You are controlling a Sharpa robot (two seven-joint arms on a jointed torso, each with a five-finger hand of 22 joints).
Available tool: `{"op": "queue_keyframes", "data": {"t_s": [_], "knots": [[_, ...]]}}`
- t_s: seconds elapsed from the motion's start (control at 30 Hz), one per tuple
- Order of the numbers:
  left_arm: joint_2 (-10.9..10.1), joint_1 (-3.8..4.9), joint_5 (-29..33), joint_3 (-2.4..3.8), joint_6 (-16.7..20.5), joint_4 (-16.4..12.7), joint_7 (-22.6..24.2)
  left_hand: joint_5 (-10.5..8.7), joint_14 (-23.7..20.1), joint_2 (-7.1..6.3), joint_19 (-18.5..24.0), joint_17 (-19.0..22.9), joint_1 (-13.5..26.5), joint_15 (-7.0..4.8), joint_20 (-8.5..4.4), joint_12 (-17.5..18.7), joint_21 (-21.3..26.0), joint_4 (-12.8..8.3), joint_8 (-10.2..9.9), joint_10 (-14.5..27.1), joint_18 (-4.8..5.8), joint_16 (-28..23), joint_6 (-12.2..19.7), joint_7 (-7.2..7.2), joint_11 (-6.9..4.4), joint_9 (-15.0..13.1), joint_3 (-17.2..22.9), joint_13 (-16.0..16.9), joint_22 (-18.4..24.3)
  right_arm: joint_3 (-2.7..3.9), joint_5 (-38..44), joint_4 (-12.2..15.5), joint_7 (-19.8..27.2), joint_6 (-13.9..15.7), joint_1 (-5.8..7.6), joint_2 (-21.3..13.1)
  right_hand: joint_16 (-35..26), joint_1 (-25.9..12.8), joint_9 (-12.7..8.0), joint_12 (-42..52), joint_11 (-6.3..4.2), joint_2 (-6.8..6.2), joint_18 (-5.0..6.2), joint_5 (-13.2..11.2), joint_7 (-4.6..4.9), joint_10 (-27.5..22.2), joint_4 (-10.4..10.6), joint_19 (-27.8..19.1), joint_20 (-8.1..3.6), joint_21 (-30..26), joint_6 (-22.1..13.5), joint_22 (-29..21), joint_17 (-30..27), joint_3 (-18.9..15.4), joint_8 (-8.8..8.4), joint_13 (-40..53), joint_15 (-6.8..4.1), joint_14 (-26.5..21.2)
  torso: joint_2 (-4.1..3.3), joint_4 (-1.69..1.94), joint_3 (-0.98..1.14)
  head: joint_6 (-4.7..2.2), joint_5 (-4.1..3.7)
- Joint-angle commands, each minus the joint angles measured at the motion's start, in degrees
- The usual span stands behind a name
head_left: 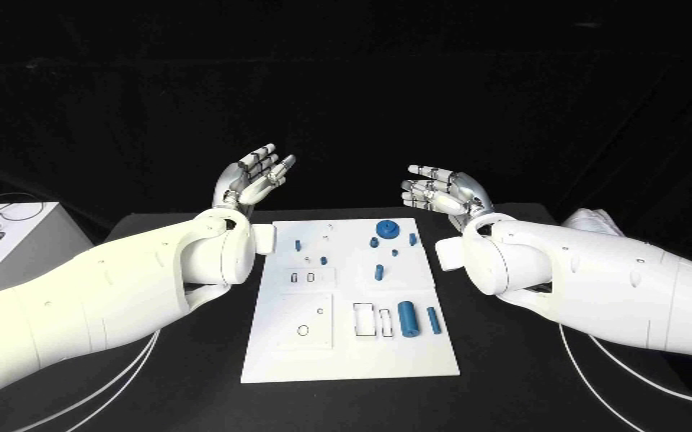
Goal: Assemble the parts on the task board
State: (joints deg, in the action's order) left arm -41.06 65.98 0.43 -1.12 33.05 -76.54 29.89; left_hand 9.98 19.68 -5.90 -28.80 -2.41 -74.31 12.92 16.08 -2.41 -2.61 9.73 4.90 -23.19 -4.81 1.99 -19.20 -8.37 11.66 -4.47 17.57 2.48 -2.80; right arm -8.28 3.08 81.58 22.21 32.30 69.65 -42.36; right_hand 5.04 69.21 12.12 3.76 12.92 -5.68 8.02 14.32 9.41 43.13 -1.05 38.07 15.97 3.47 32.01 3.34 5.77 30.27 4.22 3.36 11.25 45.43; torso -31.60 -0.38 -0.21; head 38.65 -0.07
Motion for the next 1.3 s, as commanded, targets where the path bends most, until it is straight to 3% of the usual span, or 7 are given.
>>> {"op": "queue_keyframes", "data": {"t_s": [0.03, 0.13, 0.2, 0.57, 0.77, 1.07, 1.3], "knots": [[0.4, 0.46, 0.1, -0.07, -7.1, 1.0, 2.2, 0.45, 2.1, -0.03, -1.4, -0.3, -3.3, 0.68, 0.62, -0.6, -0.4, 0.3, 0.6, -1.9, -1.01, 0.5, -1.6, -6.09, 0.69, -0.3, 0.6, 0.2, -0.2, -0.65, 3.6, -0.9, -4.0, -8.3, 0.85, 0.3, 2.4, 5.0, 2.6, 1.6, -1.19, -0.92, 2.56, -1.3, 5.09, 10.9, -2.4, 9.8, 0.26, 1.7, 12.4, 0.7, 1.0, 2.8, 3.02, 0.3, -1.46, 9.2, -0.01, -0.01, -0.01, 0.03, 0.01], [0.5, 0.51, 0.1, -0.09, -7.3, 1.1, 2.2, 0.44, 9.6, 0.34, -7.8, -1.4, -3.9, 0.78, 0.53, -1.3, -1.6, 0.6, 1.1, -5.2, -2.0, 2.1, -3.9, -6.95, 1.68, -0.6, 0.1, 0.5, -0.9, -0.94, 3.8, -1.2, -4.3, -8.9, 1.19, 0.4, 3.1, 5.6, 2.9, 1.6, -2.05, -1.64, 2.66, -2.2, 4.25, 13.6, -3.2, 13.1, -0.67, 3.0, 15.7, 0.9, 1.2, 3.8, 4.05, 0.3, -2.41, 11.6, -0.01, -0.01, -0.01, 0.03, 0.01], [-2.6, 0.56, -1.1, -0.08, -9.7, -2.1, 1.6, 0.43, 19.1, 0.65, -14.8, -2.7, -4.1, -0.09, 0.47, -3.6, -3.6, 0.8, 3.1, -13.7, -3.49, 4.6, -9.9, -8.04, 2.98, -1.8, -0.1, 1.2, -1.8, -0.89, 31.3, -4.3, -3.9, -6.6, 1.84, -0.1, 4.9, 6.0, 2.9, 1.8, -3.18, -2.07, 2.59, -2.7, 3.41, 17.1, -3.6, 18.1, -2.63, 5.2, 18.2, 1.5, 2.0, 4.4, 5.01, 0.3, -4.06, 16.0, -1.28, 0.09, -0.66, 1.64, 0.22], [-7.3, 1.23, -4.6, -0.09, -14.2, -7.5, 1.0, 0.38, 40.9, 0.33, -30.6, -9.8, -5.4, -6.03, -3.44, -6.8, -11.0, 1.2, 9.8, -34.3, -5.78, 12.7, -29.3, -4.88, -1.78, -4.8, 2.5, 1.8, -3.6, -0.79, 52.5, -6.2, -8.4, -6.9, 4.18, 0.2, 9.2, 7.8, 2.8, 0.9, -5.87, -2.2, 2.28, -2.8, 1.41, 24.3, -5.0, 28.3, -7.56, 12.7, 23.4, 4.7, 6.1, 0.1, 6.62, 0.4, -8.31, 26.6, -3.52, 1.41, -1.16, 1.51, -0.46], [-10.2, 1.62, -5.5, -0.08, -16.0, -12.0, 0.5, 0.34, 44.3, -0.81, -33.4, -13.2, -5.8, -7.3, -4.95, -5.6, -13.1, 1.3, 10.3, -37.2, -5.7, 14.8, -30.9, -4.07, -2.69, -5.0, 4.6, 1.5, -4.5, -0.74, 63.9, -6.8, -12.8, -9.2, 5.64, 0.6, 20.0, 7.4, 2.0, -0.1, -7.83, -3.35, 2.19, -2.7, -0.12, 27.2, -5.1, 37.2, -11.74, 24.8, 25.6, 11.9, 15.1, -1.9, 5.91, 0.4, -11.8, 38.9, -4.97, 2.14, -1.61, 1.3, -1.0], [-14.5, 2.11, -5.5, -0.06, -17.0, -19.0, 0.0, 0.25, 47.5, -2.32, -36.8, -22.0, -5.2, -8.82, -6.95, -3.2, -19.4, 0.7, 9.8, -38.7, -5.4, 24.0, -31.1, -3.82, -3.29, -5.1, 6.2, 1.5, -7.9, -0.71, 79.5, -7.4, -21.4, -14.7, 7.28, 1.9, 55.7, 4.9, 1.9, -0.1, -8.42, -6.74, -0.7, -3.8, -0.86, 27.0, -2.2, 43.0, -11.81, 51.8, 26.5, 40.4, 48.5, 3.4, 4.82, 0.6, -11.69, 40.7, -7.37, 2.94, -2.4, 1.39, -2.13], [-15.9, 2.55, -5.5, 0.0, -17.7, -21.4, -0.4, 0.2, 45.5, -2.59, -35.5, -25.6, -4.7, -8.79, -7.04, -2.3, -21.9, 0.5, 9.5, -39.0, -5.32, 27.8, -31.0, -3.93, -3.22, -5.1, 6.7, 1.5, -9.6, -0.71, 86.0, -8.2, -25.7, -15.6, 7.5, 2.9, 65.5, 4.3, 2.5, -0.2, -7.87, -8.12, -2.59, -4.3, -0.53, 24.9, -1.0, 44.7, -11.18, 62.9, 26.5, 54.0, 58.0, 3.9, 4.99, 0.5, -11.4, 41.0, -8.72, 3.72, -2.92, 1.17, -3.12]]}}
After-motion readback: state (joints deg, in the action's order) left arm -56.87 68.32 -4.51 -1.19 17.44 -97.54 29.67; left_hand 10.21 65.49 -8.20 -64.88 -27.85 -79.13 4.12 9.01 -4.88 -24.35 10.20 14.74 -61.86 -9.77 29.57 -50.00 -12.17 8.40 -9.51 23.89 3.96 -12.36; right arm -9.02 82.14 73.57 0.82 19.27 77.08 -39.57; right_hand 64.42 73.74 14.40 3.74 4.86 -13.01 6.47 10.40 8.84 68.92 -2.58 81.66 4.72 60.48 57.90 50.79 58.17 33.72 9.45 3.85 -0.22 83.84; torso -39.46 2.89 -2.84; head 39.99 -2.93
